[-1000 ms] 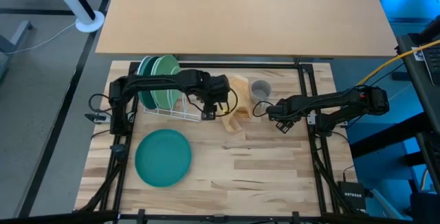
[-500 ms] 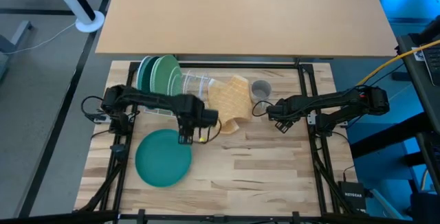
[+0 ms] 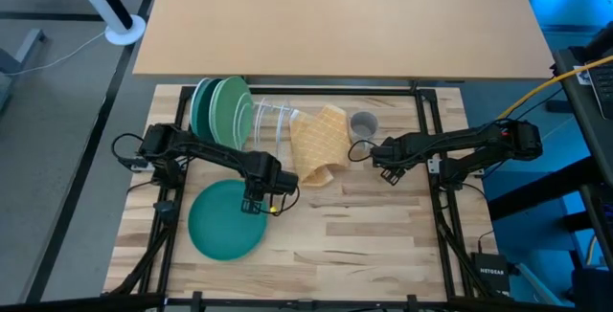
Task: Sort dishes
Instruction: Put the left dark green plate into the dish rack
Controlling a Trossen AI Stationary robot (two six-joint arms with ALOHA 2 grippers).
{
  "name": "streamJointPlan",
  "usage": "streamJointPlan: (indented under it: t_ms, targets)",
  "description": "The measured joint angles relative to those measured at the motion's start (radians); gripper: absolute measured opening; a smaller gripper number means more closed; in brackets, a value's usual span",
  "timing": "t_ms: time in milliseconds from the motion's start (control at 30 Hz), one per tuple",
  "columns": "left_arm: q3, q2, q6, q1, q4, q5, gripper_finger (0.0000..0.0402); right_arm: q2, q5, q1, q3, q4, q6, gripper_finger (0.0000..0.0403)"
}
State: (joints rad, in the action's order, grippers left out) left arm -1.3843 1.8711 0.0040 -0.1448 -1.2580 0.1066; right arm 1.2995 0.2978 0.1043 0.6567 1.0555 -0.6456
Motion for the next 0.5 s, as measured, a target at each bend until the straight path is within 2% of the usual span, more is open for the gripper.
streamJointPlan:
  t_ms: [500]
  targets:
    - [0.112, 0.000, 0.037, 0.003, 0.024, -0.016, 0.0118, 0.000, 0.001, 0.000, 0.000, -0.011, 0.005, 0.0211]
